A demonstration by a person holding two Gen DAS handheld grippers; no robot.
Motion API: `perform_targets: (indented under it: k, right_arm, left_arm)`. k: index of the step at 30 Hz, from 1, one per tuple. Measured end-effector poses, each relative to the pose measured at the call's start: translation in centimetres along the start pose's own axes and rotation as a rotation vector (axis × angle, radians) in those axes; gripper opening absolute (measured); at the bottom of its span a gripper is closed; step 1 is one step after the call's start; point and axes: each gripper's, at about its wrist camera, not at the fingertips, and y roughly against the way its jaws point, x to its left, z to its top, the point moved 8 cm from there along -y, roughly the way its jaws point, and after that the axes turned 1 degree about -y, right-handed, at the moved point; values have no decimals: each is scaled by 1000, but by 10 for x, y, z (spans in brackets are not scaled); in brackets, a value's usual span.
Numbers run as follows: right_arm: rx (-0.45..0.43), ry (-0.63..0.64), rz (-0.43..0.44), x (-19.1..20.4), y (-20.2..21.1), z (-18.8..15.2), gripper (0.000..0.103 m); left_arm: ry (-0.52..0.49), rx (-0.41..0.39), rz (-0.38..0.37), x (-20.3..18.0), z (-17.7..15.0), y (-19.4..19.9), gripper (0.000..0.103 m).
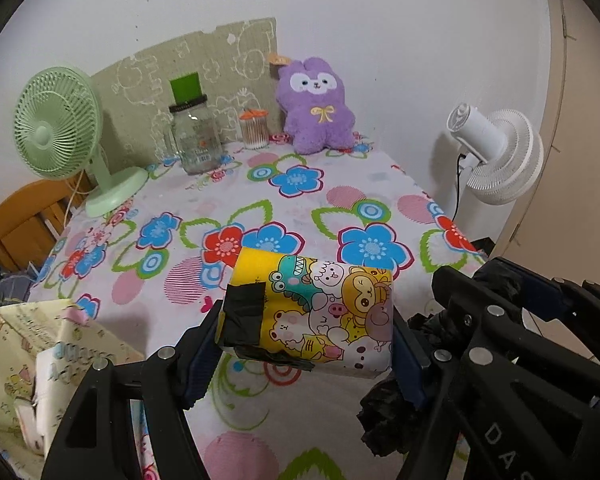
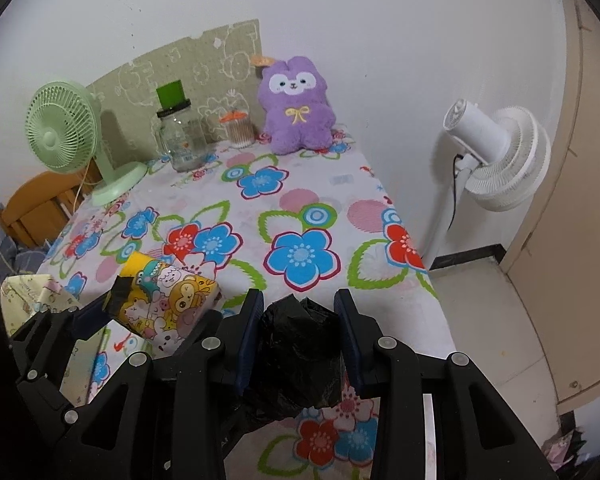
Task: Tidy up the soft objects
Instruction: 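Lift and carry the yellow tissue pack and black bag over the fabric box with both tools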
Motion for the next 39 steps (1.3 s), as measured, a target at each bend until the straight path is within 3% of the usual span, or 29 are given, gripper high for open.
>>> perform_targets:
  k: [28, 39]
  right_arm:
    - [-141, 74, 6, 52, 117, -4, 40]
    - [-171, 90, 17, 83, 139, -9, 40]
  left_arm:
    - [-16, -128, 23, 38, -10, 115, 76]
    - [-7, -158, 22, 66, -17, 139, 76]
